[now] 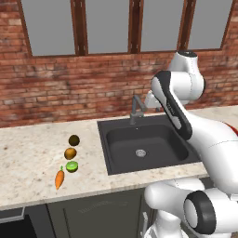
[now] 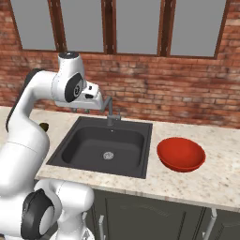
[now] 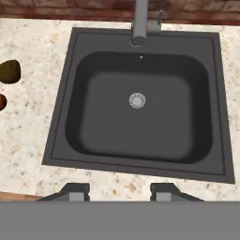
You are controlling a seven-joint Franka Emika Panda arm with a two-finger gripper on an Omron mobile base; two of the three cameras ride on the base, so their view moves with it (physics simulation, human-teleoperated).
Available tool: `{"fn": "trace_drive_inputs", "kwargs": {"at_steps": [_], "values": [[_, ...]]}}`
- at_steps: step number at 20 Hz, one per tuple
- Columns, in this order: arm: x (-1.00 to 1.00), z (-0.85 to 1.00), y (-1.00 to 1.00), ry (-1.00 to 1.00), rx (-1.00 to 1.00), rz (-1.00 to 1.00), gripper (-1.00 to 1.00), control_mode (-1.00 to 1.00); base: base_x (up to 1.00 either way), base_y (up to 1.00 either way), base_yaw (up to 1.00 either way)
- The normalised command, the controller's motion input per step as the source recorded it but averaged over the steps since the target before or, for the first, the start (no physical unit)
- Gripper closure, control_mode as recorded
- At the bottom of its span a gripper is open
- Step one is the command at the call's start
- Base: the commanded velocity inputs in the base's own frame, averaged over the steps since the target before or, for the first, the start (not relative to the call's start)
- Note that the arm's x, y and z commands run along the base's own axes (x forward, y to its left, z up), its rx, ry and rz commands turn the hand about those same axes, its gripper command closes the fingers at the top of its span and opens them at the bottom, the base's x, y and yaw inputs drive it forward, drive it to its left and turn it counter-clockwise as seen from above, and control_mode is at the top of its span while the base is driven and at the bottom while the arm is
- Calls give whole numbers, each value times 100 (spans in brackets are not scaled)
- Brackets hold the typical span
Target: There is a mixed pile of frozen fruits and vegetables on the counter. Locate all the frozen vegetables and place the items in a bowl on the counter. Take all the frozen fruits and defrost them in a running sink.
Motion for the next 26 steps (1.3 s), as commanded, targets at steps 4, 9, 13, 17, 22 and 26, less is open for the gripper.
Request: {"fn": "trace_drive_inputs", "kwargs": {"at_steps": [4,9,13,17,22,26], "values": [[-19,-3,6,1,0,0,-100,-100,0,0,0],[-31,-11,51,2,0,0,-100,-100,0,0,0],[-9,-17,92,5,0,0,-100,-100,0,0,0],[0,-15,100,9,0,0,-100,-100,0,0,0],[0,-18,100,14,0,0,-100,-100,0,0,0],[-14,-38,100,17,0,0,-100,-100,0,0,0]]}}
